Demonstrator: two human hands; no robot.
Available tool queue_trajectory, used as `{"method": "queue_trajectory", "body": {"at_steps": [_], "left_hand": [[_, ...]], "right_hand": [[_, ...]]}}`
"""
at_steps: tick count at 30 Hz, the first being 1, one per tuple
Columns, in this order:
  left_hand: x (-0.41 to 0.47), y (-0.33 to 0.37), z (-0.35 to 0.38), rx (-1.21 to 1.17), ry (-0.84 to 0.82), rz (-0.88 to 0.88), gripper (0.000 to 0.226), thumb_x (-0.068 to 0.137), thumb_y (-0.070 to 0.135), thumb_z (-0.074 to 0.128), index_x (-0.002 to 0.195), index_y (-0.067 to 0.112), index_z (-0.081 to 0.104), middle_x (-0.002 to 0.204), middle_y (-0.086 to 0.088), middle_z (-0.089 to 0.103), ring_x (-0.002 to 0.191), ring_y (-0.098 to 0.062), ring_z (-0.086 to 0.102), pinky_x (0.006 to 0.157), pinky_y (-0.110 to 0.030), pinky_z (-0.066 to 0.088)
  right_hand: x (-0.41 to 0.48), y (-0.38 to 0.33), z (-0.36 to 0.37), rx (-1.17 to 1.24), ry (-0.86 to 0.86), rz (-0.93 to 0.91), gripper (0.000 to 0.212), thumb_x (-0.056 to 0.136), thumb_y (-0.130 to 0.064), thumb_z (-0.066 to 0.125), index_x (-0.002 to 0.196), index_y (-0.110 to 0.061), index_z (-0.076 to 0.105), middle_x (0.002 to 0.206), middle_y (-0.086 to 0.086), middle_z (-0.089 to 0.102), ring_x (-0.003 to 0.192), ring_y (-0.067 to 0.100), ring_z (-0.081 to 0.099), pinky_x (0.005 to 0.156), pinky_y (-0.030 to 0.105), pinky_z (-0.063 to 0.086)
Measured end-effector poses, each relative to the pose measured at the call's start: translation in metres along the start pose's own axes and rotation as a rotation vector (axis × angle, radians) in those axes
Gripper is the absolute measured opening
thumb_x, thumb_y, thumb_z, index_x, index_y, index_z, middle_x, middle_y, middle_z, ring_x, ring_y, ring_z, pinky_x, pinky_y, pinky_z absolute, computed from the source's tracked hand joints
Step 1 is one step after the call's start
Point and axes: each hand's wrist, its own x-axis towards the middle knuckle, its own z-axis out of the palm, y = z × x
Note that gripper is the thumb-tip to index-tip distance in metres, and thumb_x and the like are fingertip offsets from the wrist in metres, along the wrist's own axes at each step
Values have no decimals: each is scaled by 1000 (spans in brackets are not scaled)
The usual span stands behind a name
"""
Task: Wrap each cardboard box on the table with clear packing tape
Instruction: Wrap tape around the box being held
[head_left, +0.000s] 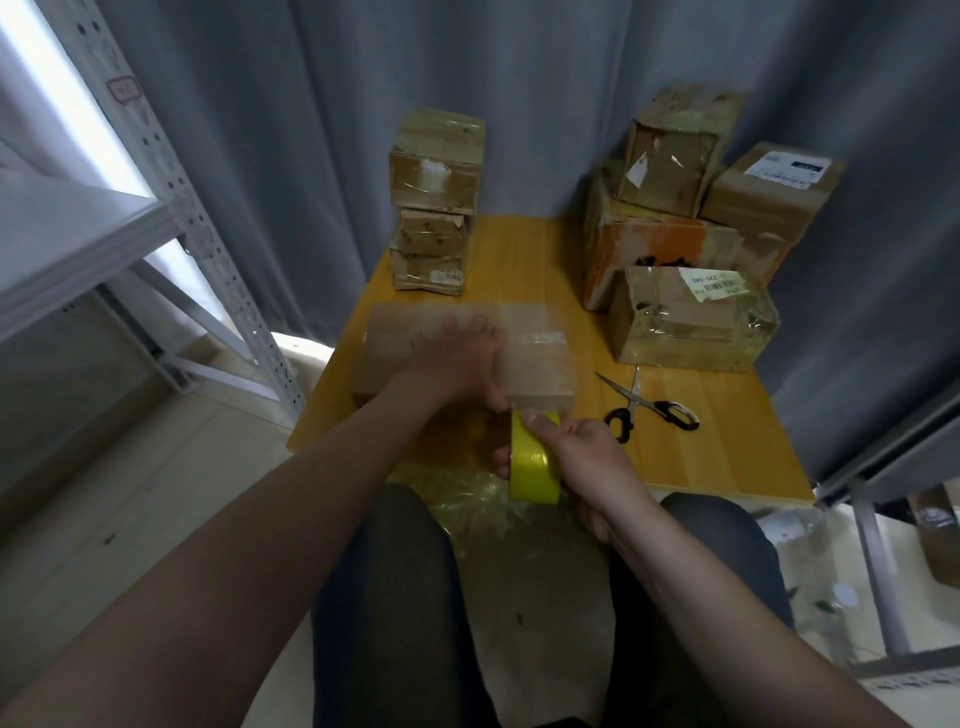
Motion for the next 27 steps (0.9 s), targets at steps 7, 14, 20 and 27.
{"method": "queue_trajectory", "body": {"at_steps": [7, 14, 20, 27], "left_hand": [[-12, 1, 8, 88, -29, 39, 116, 77, 64, 75, 162, 26, 6, 170, 0, -9, 155, -42, -4, 116, -73, 12], [-29, -4, 29, 168, -35, 82, 130, 75, 63, 78, 160, 26, -14, 168, -1, -24, 154, -44, -12, 116, -76, 11], [-32, -8, 32, 133, -8, 89, 131, 74, 62, 79, 160, 29, -14, 168, 3, -24, 155, -39, -13, 118, -74, 5], [-29, -7, 35, 203, 9, 104, 130, 76, 66, 75, 160, 23, -15, 168, -3, -23, 155, -43, -11, 115, -78, 10]], "right_hand": [[-13, 13, -1, 36, -23, 38, 35, 102, -31, 62, 114, 2, 68, 93, 24, 78, 85, 35, 75, 80, 44, 61], [-22, 38, -1, 40, -6, 70, 34, 101, -28, 66, 112, 4, 65, 92, 26, 77, 81, 36, 76, 72, 39, 61], [-14, 45, -11, -104, 46, 74, 50, 81, -43, 86, 93, -1, 60, 91, 21, 68, 85, 33, 71, 78, 42, 60], [-16, 18, -28, -763, 287, -483, 36, 100, -52, 56, 120, -23, 59, 115, -7, 59, 114, 16, 53, 94, 32, 47]]}}
